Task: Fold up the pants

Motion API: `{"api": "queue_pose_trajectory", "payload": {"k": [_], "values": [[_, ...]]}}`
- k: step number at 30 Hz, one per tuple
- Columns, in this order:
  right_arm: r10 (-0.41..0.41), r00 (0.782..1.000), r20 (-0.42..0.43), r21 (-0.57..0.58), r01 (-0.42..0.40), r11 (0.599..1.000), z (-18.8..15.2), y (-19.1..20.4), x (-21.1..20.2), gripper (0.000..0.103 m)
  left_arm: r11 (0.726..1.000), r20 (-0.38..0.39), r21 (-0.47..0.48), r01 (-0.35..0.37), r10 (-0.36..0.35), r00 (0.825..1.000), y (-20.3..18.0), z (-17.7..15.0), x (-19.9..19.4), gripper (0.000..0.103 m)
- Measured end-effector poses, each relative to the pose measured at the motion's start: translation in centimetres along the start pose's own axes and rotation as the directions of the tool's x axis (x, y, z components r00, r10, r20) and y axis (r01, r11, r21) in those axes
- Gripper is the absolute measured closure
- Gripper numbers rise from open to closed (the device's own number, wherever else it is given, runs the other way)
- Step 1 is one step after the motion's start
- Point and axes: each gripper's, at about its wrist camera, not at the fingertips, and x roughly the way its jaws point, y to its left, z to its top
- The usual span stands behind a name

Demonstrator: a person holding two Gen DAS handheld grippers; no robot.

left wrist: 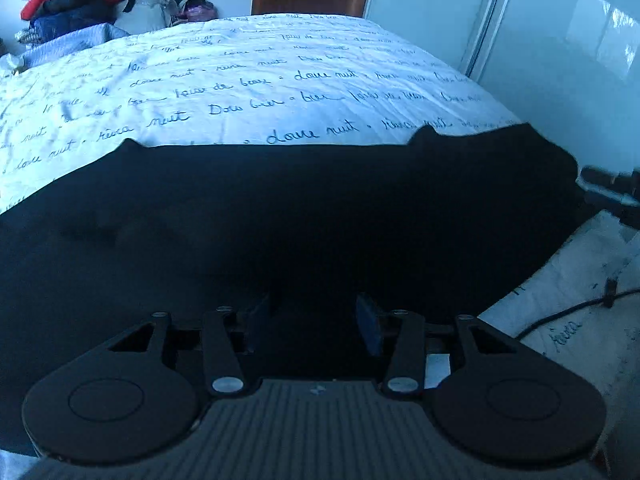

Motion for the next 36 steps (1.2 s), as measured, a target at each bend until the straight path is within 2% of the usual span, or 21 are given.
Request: {"api": "queue_pose_trajectory", "payload": {"k": [4, 8, 10, 13, 15, 19, 22, 23, 24, 25, 27, 29, 32, 34, 36], "values": [[0.029, 0.999, -0.036, 0.132, -0.024, 0.991, 0.6, -2.4, 1.4, 0.033, 0.999, 0.026, 0.037, -0.032, 0.031, 0.999, -1.5, -0.1, 0.4, 0.047], [0.162, 0.985, -0.064, 0.273, -0.139, 0.952, -0.2, -3.3, 3.1, 0.033, 0.997, 0.043, 0.057, -0.054, 0.051, 0.998, -2.4, 0.2, 0.7, 0.045], [0.242, 0.964, -0.110, 0.315, -0.197, 0.928, -0.6, -3.1, 4.2, 0.033, 0.996, 0.046, 0.066, -0.061, 0.058, 0.997, -2.8, 0.4, 0.9, 0.044], [0.249, 0.961, -0.119, 0.314, -0.201, 0.928, -0.5, -2.5, 5.7, 0.033, 0.995, 0.051, 0.074, -0.064, 0.060, 0.997, -3.5, 0.5, 1.3, 0.044], [0.248, 0.967, -0.064, 0.356, -0.210, 0.910, -0.3, -3.1, 5.8, 0.034, 0.995, 0.050, 0.076, -0.056, 0.053, 0.997, -3.8, 0.6, 1.3, 0.044], [0.193, 0.977, 0.085, 0.445, -0.211, 0.870, 0.3, -4.9, 5.3, 0.034, 0.995, 0.048, 0.081, -0.052, 0.049, 0.998, -4.0, 0.8, 1.3, 0.043], [0.149, 0.980, 0.134, 0.469, -0.195, 0.861, 0.9, -5.8, 5.2, 0.034, 0.996, 0.049, 0.071, -0.046, 0.043, 0.998, -3.8, 0.9, 1.4, 0.043], [0.144, 0.980, 0.135, 0.473, -0.192, 0.860, 1.1, -6.0, 5.6, 0.037, 0.997, 0.050, 0.069, -0.044, 0.041, 0.998, -3.8, 0.9, 1.4, 0.043], [0.133, 0.982, 0.136, 0.479, -0.183, 0.858, 1.3, -6.1, 5.8, 0.054, 0.997, 0.051, 0.066, -0.042, 0.039, 0.998, -3.7, 1.0, 1.3, 0.043], [0.122, 0.984, 0.132, 0.480, -0.171, 0.860, 1.3, -6.1, 6.0, 0.076, 0.997, 0.052, 0.062, -0.041, 0.038, 0.998, -3.7, 1.0, 1.3, 0.043], [0.099, 0.987, 0.123, 0.478, -0.147, 0.866, 1.3, -6.1, 6.1, 0.092, 0.998, 0.055, 0.053, -0.039, 0.036, 0.998, -3.5, 1.0, 1.3, 0.043], [0.095, 0.988, 0.120, 0.463, -0.140, 0.875, 1.3, -5.9, 6.2, 0.096, 0.999, 0.068, 0.033, -0.041, 0.038, 0.997, -3.1, 1.0, 1.0, 0.043], [0.092, 0.992, 0.082, 0.371, -0.116, 0.921, 3.1, -4.1, 6.7, 0.097, 0.998, 0.098, -0.021, -0.053, 0.055, 0.994, -2.2, 1.2, 0.7, 0.043], [0.118, 0.991, 0.067, 0.295, -0.133, 0.946, 5.3, -2.1, 7.4, 0.098, 0.996, 0.118, -0.068, -0.066, 0.073, 0.990, -1.5, 1.7, 0.5, 0.043], [0.177, 0.979, 0.105, 0.194, -0.195, 0.962, 7.9, 1.2, 7.0, 0.098, 0.990, 0.156, -0.117, -0.076, 0.094, 0.983, -0.9, 2.2, 0.0, 0.043]]}}
